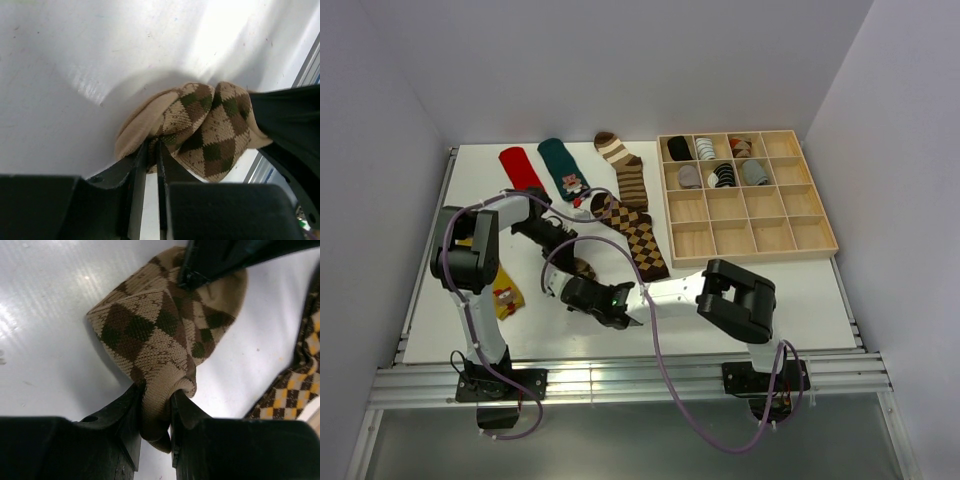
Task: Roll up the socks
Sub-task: Roll the sock at the center of the board.
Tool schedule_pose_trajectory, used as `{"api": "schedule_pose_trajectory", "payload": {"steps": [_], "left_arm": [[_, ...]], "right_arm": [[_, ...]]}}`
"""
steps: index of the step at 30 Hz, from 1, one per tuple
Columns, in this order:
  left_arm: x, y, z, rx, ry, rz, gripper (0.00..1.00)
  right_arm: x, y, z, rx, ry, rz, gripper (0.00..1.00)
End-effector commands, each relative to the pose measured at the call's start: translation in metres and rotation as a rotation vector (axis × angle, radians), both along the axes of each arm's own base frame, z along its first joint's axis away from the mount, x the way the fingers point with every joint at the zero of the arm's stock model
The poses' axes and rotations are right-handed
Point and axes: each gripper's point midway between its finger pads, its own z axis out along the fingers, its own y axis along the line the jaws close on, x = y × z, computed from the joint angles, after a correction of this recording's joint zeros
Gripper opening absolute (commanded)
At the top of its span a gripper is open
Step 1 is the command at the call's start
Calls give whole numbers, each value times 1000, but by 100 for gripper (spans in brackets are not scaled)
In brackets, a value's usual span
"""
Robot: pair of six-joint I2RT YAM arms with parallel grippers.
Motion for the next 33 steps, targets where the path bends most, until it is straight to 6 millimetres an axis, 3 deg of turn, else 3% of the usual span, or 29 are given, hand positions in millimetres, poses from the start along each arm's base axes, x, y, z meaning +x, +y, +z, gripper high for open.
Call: {"api": "schedule_pose_trajectory", "payload": {"steps": [1, 5, 6, 7, 12, 13, 15, 19, 21, 27, 33], "left_arm": [[27, 9, -24, 115, -77, 21, 18], [38, 7, -27, 136, -83, 25, 17], [37, 5, -27, 132, -78, 20, 17], [37, 1, -27, 127, -77, 12, 17], [41, -12, -22, 110, -96, -6, 17], [40, -16, -22, 106, -98, -18, 18], [43, -20, -21, 110, -106, -19, 18], [48, -30, -19, 98, -114, -11, 20], [56, -32, -15, 92, -139, 6, 24], [78, -34, 17, 82, -262, 50, 38], [107, -24, 44, 102, -382, 170, 45]], "right_arm": [[-35, 2, -6, -32, 208, 101, 0], [-56, 7, -5, -32, 385, 183, 0], [-51, 4, -8, -38, 404, 170, 0], [-58, 11, -5, -11, 462, 204, 0], [-50, 6, -20, 18, 642, 177, 0], [-38, 6, -19, 46, 673, 145, 0], [-40, 5, -28, 73, 781, 145, 0], [-22, -2, -40, 122, 878, 78, 3], [-26, -6, -52, 111, 950, 50, 3], [-20, -17, -75, 89, 1004, -49, 2], [-16, -21, -77, 109, 1012, -81, 2]]}}
